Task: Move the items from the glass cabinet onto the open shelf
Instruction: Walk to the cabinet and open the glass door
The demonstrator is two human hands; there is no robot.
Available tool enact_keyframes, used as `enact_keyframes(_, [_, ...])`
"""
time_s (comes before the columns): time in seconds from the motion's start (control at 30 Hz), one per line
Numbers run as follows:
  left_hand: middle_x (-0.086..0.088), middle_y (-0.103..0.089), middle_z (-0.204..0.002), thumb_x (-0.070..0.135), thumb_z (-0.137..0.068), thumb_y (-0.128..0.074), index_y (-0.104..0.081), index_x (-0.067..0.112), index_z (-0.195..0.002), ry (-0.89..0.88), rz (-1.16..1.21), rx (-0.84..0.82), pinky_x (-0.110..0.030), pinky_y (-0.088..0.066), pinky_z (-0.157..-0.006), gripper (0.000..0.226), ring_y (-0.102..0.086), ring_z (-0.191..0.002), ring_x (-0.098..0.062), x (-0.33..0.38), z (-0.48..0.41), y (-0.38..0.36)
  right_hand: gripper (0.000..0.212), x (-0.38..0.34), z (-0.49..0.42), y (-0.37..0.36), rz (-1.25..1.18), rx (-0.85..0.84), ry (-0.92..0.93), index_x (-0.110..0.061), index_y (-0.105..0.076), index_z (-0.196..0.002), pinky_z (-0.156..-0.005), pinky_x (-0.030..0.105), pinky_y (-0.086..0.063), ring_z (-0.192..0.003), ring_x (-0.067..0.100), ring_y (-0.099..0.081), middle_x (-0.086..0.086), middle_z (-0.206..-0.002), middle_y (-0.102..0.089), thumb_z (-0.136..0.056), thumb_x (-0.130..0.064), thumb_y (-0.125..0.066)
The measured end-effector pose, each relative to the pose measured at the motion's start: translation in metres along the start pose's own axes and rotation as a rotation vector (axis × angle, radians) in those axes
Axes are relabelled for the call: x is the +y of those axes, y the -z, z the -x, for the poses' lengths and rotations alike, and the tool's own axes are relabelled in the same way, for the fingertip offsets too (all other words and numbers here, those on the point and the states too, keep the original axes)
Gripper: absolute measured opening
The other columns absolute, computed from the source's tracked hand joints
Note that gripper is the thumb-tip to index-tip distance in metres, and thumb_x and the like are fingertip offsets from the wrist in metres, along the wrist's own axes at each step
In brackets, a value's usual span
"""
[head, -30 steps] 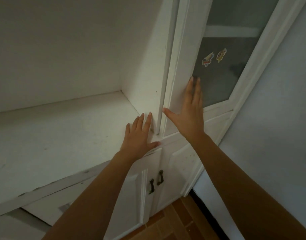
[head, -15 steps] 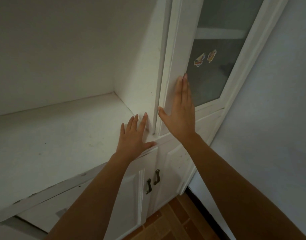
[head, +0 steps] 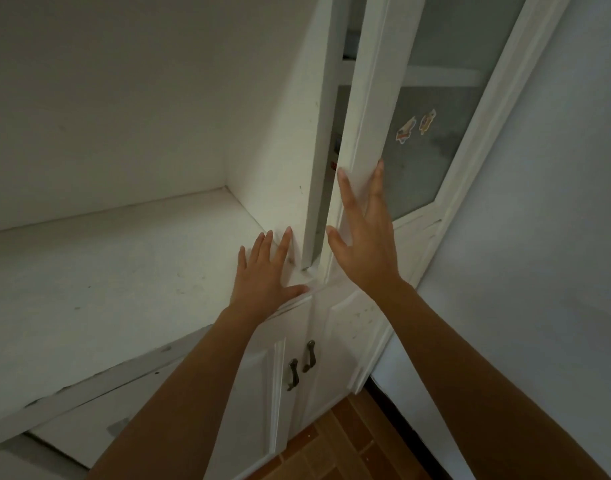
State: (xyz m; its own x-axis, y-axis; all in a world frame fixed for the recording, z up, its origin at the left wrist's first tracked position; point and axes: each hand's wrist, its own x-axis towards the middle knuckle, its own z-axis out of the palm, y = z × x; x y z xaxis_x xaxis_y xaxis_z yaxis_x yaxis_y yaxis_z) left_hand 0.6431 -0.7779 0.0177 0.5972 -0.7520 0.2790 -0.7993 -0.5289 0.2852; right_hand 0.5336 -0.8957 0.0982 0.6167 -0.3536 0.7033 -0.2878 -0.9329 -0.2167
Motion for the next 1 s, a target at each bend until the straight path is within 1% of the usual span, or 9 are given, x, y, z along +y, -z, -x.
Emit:
enact_keyframes(0.13, [-0.010,-0.002,-0.156,0.069,-0.073,-0.050,0.013,0.027,-0.142,-0.010,0.013,0.008,-0.050,-0.002,-0.116,0.102,0.003,-0.144,-0.026,0.000,0.000,-0.001,0.060,0.008,0.012,0.015,0.008,0.007,0.035,-0.037,-0.026,-0.136,-0.104,0.057,-0.036,-0.139,0.039,-0.017,0.022,-0.153,-0.008,-0.083,-0.037,-0.055])
enact_keyframes(0.33, [-0.011,-0.005,-0.156,0.066,-0.073,-0.053,0.012,0.026,-0.142,-0.014,0.023,0.019,-0.049,-0.002,-0.116,0.104,0.000,-0.144,-0.026,0.001,0.001,0.000,0.048,0.017,0.019,0.035,0.085,-0.034,0.045,-0.038,-0.041,-0.124,-0.107,0.060,-0.028,-0.141,0.036,-0.011,0.019,-0.153,-0.012,-0.079,-0.048,-0.053])
enact_keyframes(0.47, [-0.010,-0.008,-0.156,0.065,-0.073,-0.055,0.011,0.025,-0.143,-0.017,0.026,0.022,-0.049,-0.004,-0.116,0.104,-0.002,-0.144,-0.026,0.000,0.001,0.000,0.049,0.018,0.020,0.043,0.206,-0.046,0.050,-0.039,-0.043,-0.124,-0.108,0.063,-0.019,-0.141,0.037,-0.008,0.018,-0.154,-0.009,-0.079,-0.058,-0.043])
enact_keyframes(0.57, [-0.011,-0.010,-0.155,0.065,-0.072,-0.057,0.009,0.025,-0.143,-0.023,0.040,0.034,-0.051,-0.004,-0.116,0.105,-0.004,-0.144,-0.027,0.000,0.002,0.001,0.047,0.020,0.021,0.049,0.267,-0.039,0.071,-0.039,-0.043,-0.125,-0.107,0.063,-0.017,-0.140,0.039,-0.008,0.018,-0.153,-0.010,-0.081,-0.056,-0.048])
enact_keyframes(0.7, [-0.013,-0.015,-0.154,0.061,-0.072,-0.060,0.002,0.021,-0.144,-0.050,0.040,0.059,-0.050,-0.007,-0.115,0.103,-0.010,-0.143,-0.029,0.002,0.004,0.003,0.047,0.028,0.032,0.062,0.324,-0.061,0.078,-0.040,-0.041,-0.125,-0.108,0.062,-0.018,-0.141,0.038,-0.006,0.017,-0.154,-0.008,-0.081,-0.057,-0.047])
enact_keyframes(0.8, [-0.019,-0.036,-0.143,0.053,-0.072,-0.066,-0.017,0.013,-0.142,-0.086,-0.008,0.125,-0.048,-0.021,-0.112,0.094,-0.031,-0.133,-0.034,0.004,0.006,0.004,0.044,0.033,0.045,0.076,0.315,-0.033,0.080,-0.037,-0.044,-0.121,-0.106,0.064,-0.022,-0.140,0.038,-0.010,0.018,-0.153,-0.013,-0.081,-0.054,-0.048])
enact_keyframes(0.87, [-0.021,-0.051,-0.125,0.044,-0.072,-0.070,-0.037,0.007,-0.131,-0.134,-0.026,0.198,-0.046,-0.036,-0.101,0.077,-0.047,-0.116,-0.036,0.008,0.005,0.002,0.039,0.038,0.055,0.084,0.308,0.001,0.077,-0.033,-0.047,-0.116,-0.107,0.063,-0.023,-0.140,0.037,-0.012,0.019,-0.152,-0.014,-0.082,-0.051,-0.049])
enact_keyframes(0.93, [-0.020,-0.059,-0.111,0.036,-0.072,-0.073,-0.049,0.004,-0.118,-0.167,-0.008,0.256,-0.045,-0.043,-0.089,0.061,-0.053,-0.103,-0.037,0.014,0.005,0.001,0.035,0.044,0.064,0.089,0.296,0.046,0.063,-0.030,-0.049,-0.110,-0.107,0.059,-0.021,-0.139,0.036,-0.015,0.019,-0.150,-0.018,-0.082,-0.051,-0.050])
enact_keyframes(1.0, [-0.019,-0.061,-0.104,0.030,-0.073,-0.073,-0.053,0.004,-0.112,-0.213,0.028,0.298,-0.043,-0.045,-0.083,0.051,-0.056,-0.096,-0.037,0.021,0.005,-0.001,0.034,0.050,0.072,0.092,0.294,0.077,0.047,-0.029,-0.049,-0.108,-0.107,0.057,-0.020,-0.139,0.035,-0.017,0.020,-0.149,-0.021,-0.082,-0.051,-0.050])
